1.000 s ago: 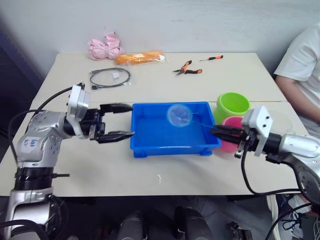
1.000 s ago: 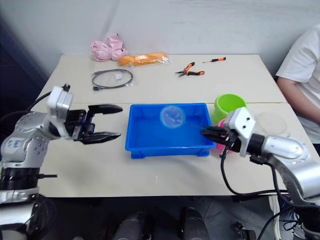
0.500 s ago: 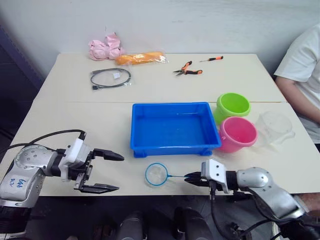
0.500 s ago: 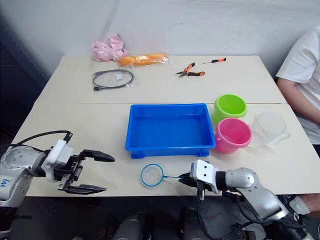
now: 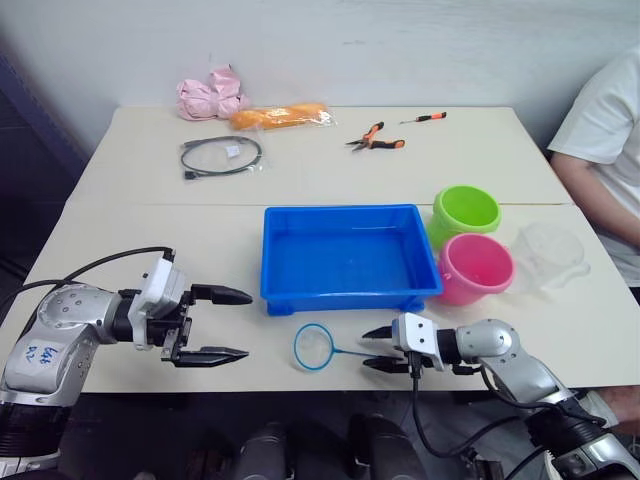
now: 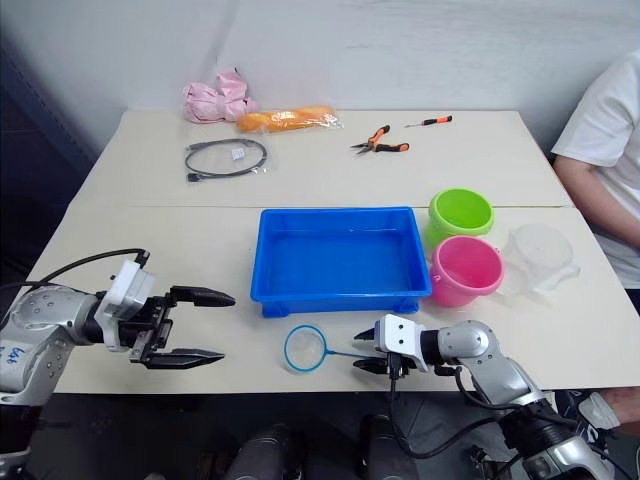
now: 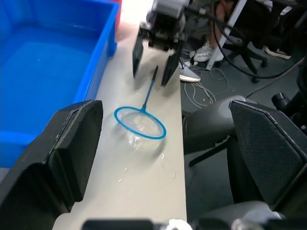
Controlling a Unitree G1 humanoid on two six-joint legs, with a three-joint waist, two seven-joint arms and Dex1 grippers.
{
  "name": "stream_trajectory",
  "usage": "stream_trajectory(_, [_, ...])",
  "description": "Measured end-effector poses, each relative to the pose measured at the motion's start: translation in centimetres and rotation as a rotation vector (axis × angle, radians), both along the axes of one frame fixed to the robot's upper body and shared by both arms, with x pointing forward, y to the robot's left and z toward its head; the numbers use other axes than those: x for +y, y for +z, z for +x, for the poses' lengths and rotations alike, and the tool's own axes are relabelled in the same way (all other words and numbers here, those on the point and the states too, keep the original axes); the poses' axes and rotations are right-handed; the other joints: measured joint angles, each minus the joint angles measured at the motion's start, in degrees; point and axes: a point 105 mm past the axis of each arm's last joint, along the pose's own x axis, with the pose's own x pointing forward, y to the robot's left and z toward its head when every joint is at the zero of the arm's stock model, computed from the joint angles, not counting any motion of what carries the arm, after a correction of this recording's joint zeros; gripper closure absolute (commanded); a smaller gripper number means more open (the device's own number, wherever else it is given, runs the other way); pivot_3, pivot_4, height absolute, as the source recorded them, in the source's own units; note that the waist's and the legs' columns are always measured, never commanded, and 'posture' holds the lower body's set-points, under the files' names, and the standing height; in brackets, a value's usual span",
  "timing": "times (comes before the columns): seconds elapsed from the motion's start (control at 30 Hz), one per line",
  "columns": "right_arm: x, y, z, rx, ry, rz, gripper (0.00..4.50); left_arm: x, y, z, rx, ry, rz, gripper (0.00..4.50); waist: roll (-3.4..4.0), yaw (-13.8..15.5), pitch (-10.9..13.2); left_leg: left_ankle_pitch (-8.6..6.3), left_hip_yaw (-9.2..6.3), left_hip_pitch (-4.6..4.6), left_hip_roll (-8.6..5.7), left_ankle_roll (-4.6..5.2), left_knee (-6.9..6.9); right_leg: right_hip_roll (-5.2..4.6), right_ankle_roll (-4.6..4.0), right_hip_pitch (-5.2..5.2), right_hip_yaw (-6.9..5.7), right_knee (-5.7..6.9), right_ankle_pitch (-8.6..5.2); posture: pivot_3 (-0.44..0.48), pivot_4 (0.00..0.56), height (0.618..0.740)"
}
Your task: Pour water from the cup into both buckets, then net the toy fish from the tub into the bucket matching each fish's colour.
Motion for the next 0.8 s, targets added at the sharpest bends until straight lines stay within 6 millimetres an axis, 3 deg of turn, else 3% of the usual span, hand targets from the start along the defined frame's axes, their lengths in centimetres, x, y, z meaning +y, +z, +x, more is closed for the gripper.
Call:
stream_trajectory(0.03, [-0.1, 0.6, -0.1, -0.011, 0.001, 0.016, 0.05, 0.1, 0.0, 0.0, 0.004, 0.001, 0.004, 0.0, 0.0, 0.0, 0.0, 0.0, 0.0, 0.0, 0.01, 0.0, 0.0, 0.0, -0.01, 0.0, 0.0, 0.0, -0.01, 0.0, 0.15, 0.74])
stream_trajectory(0.1, [-0.6, 1.8, -0.8, -0.012, -0.012, 0.047, 0.05, 0.5, 0.2, 0.1, 0.011, 0.012, 0.016, 0.0, 0.02, 0.01, 0.01, -0.01, -0.01, -0.01, 0.02, -0.01, -0.01, 0.0, -0.04, -0.02, 0.0, -0.01, -0.02, 0.0, 0.15, 0.74])
stream_trajectory(0.27, [-3.5, 5.1, -3.2, -0.032, -0.099, 0.08, 0.05, 4.5, 1.8, 1.0, -0.057, 0.165, 0.084, 0.0, 0.05, 0.18, 0.0, -0.06, -0.08, 0.02, 0.02, -0.05, -0.04, -0.05, -0.09, 0.02, -0.03, -0.06, -0.05, 0.0, 0.15, 0.74])
stream_trajectory(0.43, [-8.2, 8.3, -6.5, 0.017, -0.204, 0.157, 0.05, 7.5, -1.2, 0.8, -0.101, 0.298, 0.202, 0.0, 0.11, 0.42, -0.04, -0.11, -0.09, 0.05, 0.02, 0.0, -0.23, -0.04, -0.08, 0.07, -0.06, -0.24, -0.04, 0.0, 0.15, 0.74])
stream_trajectory(0.63, [-13.1, 11.6, -7.0, -0.138, -0.343, 0.116, 0.05, 9.6, -3.1, 0.9, -0.135, 0.409, 0.26, 0.0, 0.1, 0.26, -0.05, -0.15, -0.08, 0.16, 0.02, 0.02, -0.39, -0.11, -0.08, 0.07, 0.01, -0.26, -0.04, 0.0, 0.15, 0.74])
stream_trajectory(0.7, [-15.8, 11.7, -7.2, -0.181, -0.423, 0.072, 0.05, 11.2, -3.5, 1.0, -0.128, 0.496, 0.252, 0.0, 0.09, 0.28, -0.06, -0.12, -0.08, 0.16, 0.02, -0.03, -0.53, -0.1, -0.1, 0.04, -0.04, -0.31, -0.05, 0.0, 0.15, 0.74])
stream_trajectory(0.8, [-16.9, 11.3, -7.2, -0.191, -0.491, 0.098, 0.05, 12.2, -3.3, 1.1, -0.142, 0.552, 0.244, 0.0, 0.09, 0.23, -0.06, -0.09, -0.07, 0.18, 0.02, -0.07, -0.56, -0.1, -0.1, 0.04, -0.04, -0.29, -0.05, 0.0, 0.15, 0.74])
